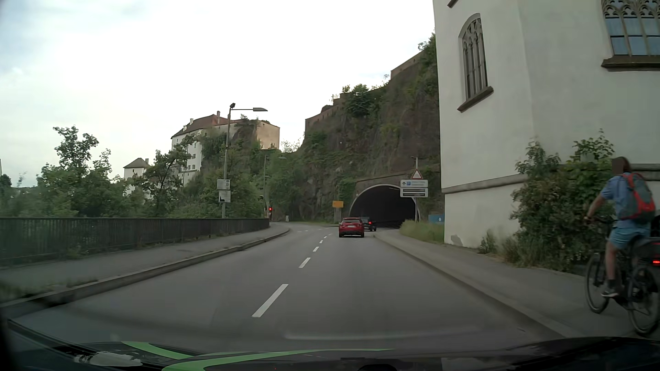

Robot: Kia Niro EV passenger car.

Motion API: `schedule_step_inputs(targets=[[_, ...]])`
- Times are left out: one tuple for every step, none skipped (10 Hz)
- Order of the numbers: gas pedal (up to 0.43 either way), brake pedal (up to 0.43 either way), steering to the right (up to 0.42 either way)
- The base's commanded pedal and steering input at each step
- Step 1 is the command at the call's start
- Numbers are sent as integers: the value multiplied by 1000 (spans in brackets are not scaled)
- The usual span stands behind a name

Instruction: Follow the waypoints while adhering to traffic rules and regulations

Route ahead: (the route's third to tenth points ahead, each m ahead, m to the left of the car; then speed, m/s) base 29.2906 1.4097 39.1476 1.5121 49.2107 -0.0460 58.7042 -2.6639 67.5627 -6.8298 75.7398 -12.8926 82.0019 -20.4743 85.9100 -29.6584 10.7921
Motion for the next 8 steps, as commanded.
schedule_step_inputs(targets=[[118, 0, 2], [118, 0, 2], [118, 0, 2], [118, 0, 3], [118, 0, 4], [118, 0, 4], [118, 0, 4], [118, 0, 3]])
